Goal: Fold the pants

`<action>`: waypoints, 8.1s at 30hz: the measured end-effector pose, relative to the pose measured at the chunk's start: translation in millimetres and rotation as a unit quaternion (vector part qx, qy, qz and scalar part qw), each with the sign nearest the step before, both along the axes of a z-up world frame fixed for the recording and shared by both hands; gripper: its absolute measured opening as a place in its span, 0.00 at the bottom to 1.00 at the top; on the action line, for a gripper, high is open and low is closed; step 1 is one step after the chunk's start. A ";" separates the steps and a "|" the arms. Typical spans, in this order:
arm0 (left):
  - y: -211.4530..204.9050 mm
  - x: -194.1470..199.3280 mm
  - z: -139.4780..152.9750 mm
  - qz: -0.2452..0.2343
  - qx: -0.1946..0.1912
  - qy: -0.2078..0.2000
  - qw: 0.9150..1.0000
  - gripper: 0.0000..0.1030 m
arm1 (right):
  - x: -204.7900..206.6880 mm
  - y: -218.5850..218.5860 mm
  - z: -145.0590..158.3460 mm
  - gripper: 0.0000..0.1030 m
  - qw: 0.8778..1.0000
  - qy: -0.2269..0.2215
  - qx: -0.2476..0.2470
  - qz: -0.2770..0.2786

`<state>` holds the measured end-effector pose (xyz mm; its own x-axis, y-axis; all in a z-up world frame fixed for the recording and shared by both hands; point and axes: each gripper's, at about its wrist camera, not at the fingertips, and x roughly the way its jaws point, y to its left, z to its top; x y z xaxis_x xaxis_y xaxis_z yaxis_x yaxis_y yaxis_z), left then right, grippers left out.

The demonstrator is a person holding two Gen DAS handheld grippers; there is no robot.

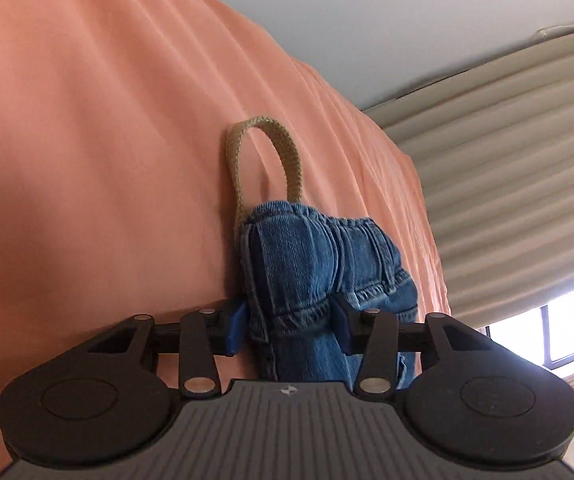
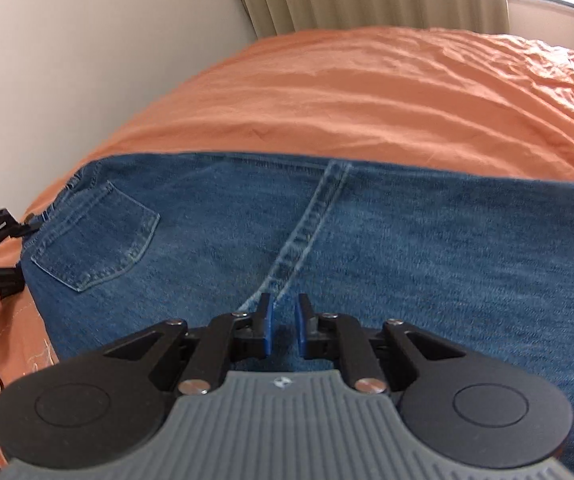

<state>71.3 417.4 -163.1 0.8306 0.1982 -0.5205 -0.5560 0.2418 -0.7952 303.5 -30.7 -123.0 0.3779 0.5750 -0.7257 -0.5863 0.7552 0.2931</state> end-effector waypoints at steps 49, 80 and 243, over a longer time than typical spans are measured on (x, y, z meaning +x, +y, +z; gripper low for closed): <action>-460.7 168.2 88.4 -0.435 0.357 0.157 0.812 0.20 | 15.3 -239.2 36.9 0.07 0.954 0.123 0.181 -0.206; -258.9 198.1 131.0 -0.414 0.255 0.104 0.868 0.57 | 102.6 -171.7 -18.8 0.44 0.912 0.215 0.279 -0.210; -186.2 160.8 142.4 -0.430 0.177 0.074 0.882 0.06 | 54.7 -200.4 76.9 0.15 0.951 0.126 0.250 -0.127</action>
<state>232.2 231.2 -20.7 0.6814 -0.3008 -0.6672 -0.1363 0.8436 -0.5194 358.2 -231.0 -46.0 0.4011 0.7855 -0.4712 -0.2662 0.5922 0.7606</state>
